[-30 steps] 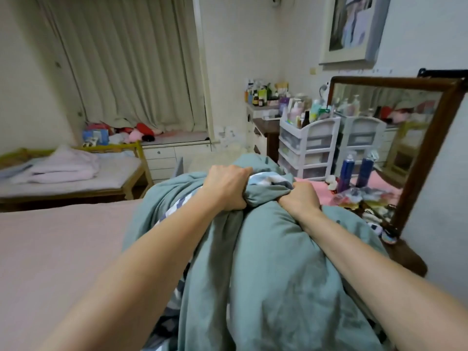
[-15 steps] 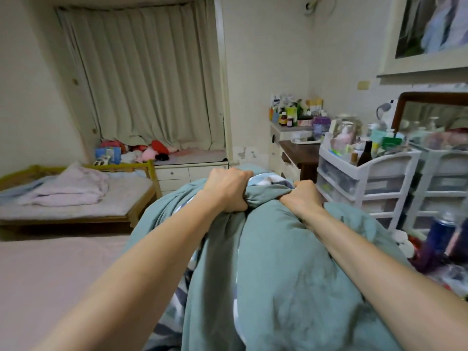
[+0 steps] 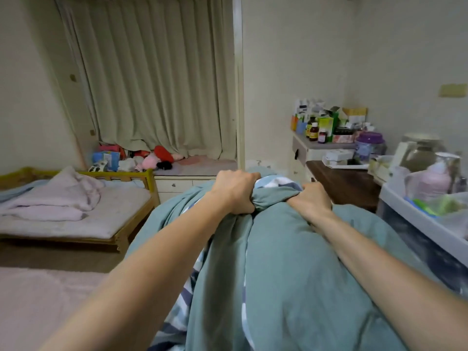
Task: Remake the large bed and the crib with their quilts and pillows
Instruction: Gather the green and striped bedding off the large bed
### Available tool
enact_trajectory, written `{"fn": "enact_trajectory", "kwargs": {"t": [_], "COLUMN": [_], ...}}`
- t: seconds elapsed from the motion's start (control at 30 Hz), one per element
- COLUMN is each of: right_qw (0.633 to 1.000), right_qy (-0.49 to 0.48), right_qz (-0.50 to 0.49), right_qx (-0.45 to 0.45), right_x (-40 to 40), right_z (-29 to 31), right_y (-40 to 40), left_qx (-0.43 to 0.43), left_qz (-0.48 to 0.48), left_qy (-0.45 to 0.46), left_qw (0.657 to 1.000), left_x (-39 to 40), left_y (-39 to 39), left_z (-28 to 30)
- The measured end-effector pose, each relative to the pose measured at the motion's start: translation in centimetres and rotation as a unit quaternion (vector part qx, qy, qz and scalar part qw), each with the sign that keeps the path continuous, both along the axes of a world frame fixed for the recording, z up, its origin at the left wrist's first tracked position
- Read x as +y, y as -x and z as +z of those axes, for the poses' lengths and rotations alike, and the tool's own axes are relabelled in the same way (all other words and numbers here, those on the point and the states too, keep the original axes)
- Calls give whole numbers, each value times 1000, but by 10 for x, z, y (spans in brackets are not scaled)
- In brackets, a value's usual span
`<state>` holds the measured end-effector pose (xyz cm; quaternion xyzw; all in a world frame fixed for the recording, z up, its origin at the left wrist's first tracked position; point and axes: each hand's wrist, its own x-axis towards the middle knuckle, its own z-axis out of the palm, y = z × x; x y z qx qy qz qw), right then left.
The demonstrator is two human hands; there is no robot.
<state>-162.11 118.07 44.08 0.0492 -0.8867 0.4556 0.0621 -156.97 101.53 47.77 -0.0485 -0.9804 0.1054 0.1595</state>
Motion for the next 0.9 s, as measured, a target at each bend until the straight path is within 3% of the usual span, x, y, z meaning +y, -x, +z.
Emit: {"fn": "enact_trajectory", "kwargs": {"t": [0.43,0.9], "right_qw": [996,998], "right_qy": [-42,-32], "right_qz": [83,44], "right_qx": [10,24], "right_x": [-153,-285], "right_z": [7,-10], "right_y": [290,528], "left_qx": [12,-1], "left_qz": [66,30], "left_qy": [-50,-60], "left_qw": [996,998], "left_x": [-147,-279], "left_y": [266,513], "left_z": [-9,-22]}}
